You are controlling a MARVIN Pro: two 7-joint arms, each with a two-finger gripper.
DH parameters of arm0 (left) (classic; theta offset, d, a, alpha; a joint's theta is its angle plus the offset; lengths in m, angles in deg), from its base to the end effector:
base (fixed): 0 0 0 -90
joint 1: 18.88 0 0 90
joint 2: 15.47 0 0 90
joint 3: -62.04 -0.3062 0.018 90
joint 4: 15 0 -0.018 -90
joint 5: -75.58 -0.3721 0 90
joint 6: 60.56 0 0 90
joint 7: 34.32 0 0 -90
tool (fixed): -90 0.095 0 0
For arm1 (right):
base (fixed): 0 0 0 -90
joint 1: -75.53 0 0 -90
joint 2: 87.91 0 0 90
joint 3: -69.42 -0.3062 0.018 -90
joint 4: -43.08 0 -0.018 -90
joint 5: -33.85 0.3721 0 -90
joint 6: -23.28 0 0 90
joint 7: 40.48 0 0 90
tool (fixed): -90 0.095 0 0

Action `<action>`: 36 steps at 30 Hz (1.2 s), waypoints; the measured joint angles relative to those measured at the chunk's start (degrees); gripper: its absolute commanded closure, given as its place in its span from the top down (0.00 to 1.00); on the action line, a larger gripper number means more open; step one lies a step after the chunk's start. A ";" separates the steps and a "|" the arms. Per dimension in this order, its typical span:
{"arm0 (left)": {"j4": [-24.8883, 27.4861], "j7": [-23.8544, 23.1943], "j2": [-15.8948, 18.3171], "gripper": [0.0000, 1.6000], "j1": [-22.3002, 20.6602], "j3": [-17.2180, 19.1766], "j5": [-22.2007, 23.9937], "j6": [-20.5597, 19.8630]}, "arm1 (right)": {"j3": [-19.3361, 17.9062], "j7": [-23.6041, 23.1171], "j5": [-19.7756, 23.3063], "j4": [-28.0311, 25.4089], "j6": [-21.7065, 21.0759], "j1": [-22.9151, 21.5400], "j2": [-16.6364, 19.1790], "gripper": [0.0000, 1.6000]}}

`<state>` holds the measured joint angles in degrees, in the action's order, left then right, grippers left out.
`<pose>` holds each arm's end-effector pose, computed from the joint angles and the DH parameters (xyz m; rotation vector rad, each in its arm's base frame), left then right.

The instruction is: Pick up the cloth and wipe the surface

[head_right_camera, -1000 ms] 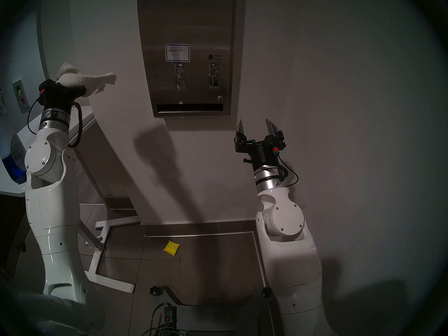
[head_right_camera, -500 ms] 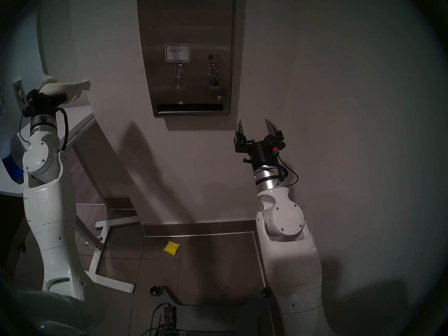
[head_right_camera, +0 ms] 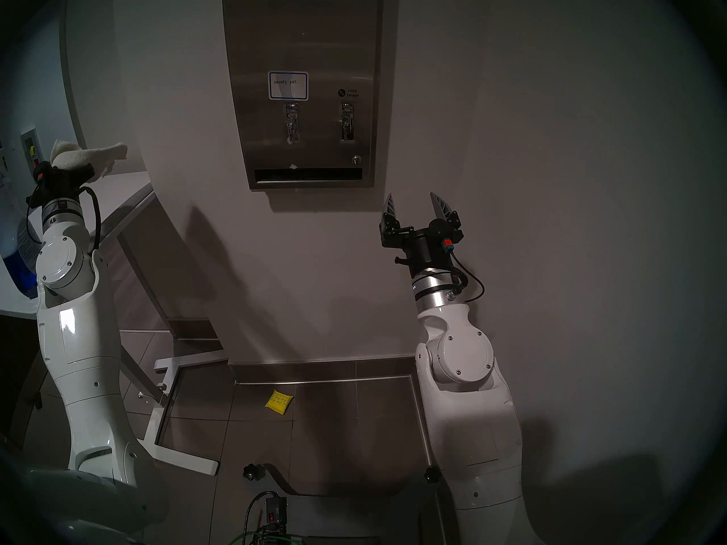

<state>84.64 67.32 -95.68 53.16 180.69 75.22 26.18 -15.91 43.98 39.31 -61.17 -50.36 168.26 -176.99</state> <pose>0.4556 0.2862 -0.0683 -1.2940 -0.5919 -2.1630 0.4529 0.0414 -0.2057 -1.5265 -0.0969 -2.5378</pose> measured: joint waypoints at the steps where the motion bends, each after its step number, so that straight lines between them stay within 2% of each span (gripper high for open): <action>1: -0.49 0.15 0.08 0.00 0.00 0.21 -0.05 0.09 | -0.02 -0.02 -0.01 0.00 0.00 0.00 -0.02 1.00; 9: -5.43 -0.32 0.80 0.00 0.54 2.00 0.29 1.61 | -0.18 -0.25 -0.11 0.00 0.01 0.01 -0.23 1.00; 21: -8.10 -3.55 1.74 0.00 0.61 1.74 2.36 3.68 | -0.43 -0.57 -0.34 0.01 0.01 0.03 -0.56 1.00; 36: -14.08 -1.85 2.91 0.00 -1.19 2.44 2.26 5.12 | -0.73 -1.02 -0.64 0.02 0.01 0.09 -1.01 1.00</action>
<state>70.56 65.48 -92.77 51.97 183.13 77.49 31.30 -16.64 42.96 38.67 -61.15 -50.35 168.34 -178.00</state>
